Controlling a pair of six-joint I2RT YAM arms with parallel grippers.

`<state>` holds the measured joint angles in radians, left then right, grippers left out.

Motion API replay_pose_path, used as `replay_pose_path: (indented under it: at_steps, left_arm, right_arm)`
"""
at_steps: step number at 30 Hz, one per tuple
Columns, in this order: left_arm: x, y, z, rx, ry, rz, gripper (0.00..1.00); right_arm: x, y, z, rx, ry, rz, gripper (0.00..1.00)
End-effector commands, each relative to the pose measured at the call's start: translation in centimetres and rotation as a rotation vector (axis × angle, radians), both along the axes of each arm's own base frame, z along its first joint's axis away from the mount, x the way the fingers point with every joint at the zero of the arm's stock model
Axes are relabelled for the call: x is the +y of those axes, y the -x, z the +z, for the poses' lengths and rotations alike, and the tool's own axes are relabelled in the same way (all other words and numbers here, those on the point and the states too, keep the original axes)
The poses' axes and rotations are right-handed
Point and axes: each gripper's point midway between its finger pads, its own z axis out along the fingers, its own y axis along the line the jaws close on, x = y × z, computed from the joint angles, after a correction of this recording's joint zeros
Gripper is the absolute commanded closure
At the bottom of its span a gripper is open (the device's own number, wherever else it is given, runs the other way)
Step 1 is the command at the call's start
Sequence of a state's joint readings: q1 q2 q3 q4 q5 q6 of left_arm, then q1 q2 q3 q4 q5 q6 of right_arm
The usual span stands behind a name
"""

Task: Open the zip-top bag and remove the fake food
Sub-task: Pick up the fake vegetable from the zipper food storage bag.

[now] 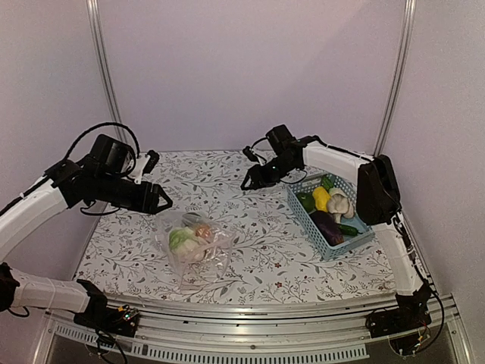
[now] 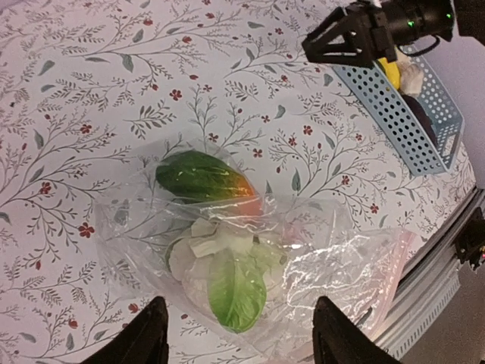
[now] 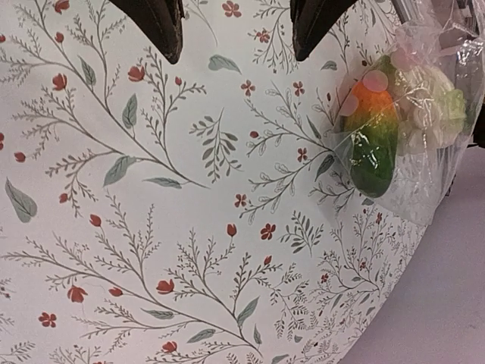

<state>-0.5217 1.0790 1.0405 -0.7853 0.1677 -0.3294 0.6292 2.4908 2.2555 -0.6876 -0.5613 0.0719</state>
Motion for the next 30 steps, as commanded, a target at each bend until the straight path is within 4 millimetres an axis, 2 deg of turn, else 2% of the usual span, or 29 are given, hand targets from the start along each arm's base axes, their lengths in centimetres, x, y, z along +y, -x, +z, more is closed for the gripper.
replay_pose_path:
  at_steps: [1,3,5,6,7,8,11,14,16,19,22,24,28,30]
  left_arm:
    - [2.2,-2.9,-1.7,0.019,-0.118,0.095,0.35]
    - [2.3,-5.2,-2.5,0.054,-0.109,0.121,0.36]
    - [2.5,-7.2,-3.6,0.089,-0.158,0.128,0.36]
    - [2.6,-8.3,-4.6,0.113,-0.192,0.135,0.36]
    - [2.8,-9.3,-5.1,0.126,-0.211,0.148,0.36]
    - [2.9,-10.1,-5.7,0.14,-0.219,0.157,0.36]
    - [3.2,-12.6,-7.3,0.177,-0.196,0.203,0.36]
    - [3.6,-14.2,-9.1,0.209,-0.178,0.24,0.37]
    - [4.1,-14.6,-10.3,0.236,-0.173,0.259,0.37]
    - [4.5,-14.5,-11.9,0.26,-0.155,0.276,0.37]
    - [4.6,-14.1,-13.5,0.297,-0.145,0.278,0.38]
    - [4.4,-13.8,-14.3,0.32,-0.141,0.267,0.38]
    - [3.9,-12.9,-15.7,0.371,-0.126,0.246,0.39]
    - [3.6,-12.3,-16.2,0.391,-0.122,0.229,0.39]
  right_arm:
    - [-3.1,5.8,8.0,-0.133,-0.055,0.109,0.52]
    - [-4.9,9.4,11.9,-0.193,-0.115,0.162,0.52]
    - [-5.9,13.3,12.5,-0.182,-0.146,0.233,0.52]
    - [-6.2,15.4,12.0,-0.171,-0.148,0.278,0.52]
    - [-6.3,17.8,12.6,-0.183,-0.156,0.326,0.53]
    - [-6.4,20.0,12.2,-0.196,-0.14,0.381,0.53]
    - [-6.1,26.5,10.1,-0.226,-0.069,0.608,0.55]
    - [-4.9,30.7,9.0,-0.273,-0.034,0.765,0.58]
    - [-3.7,32.4,8.9,-0.308,-0.021,0.826,0.59]
    - [-1.3,34.0,7.5,-0.36,0.043,0.892,0.62]
    - [1.0,34.1,5.9,-0.385,0.091,0.913,0.64]
    - [2.6,33.0,4.0,-0.382,0.131,0.888,0.64]
    - [5.1,30.3,2.3,-0.446,0.175,0.818,0.65]
    - [6.0,29.0,2.3,-0.503,0.183,0.788,0.64]
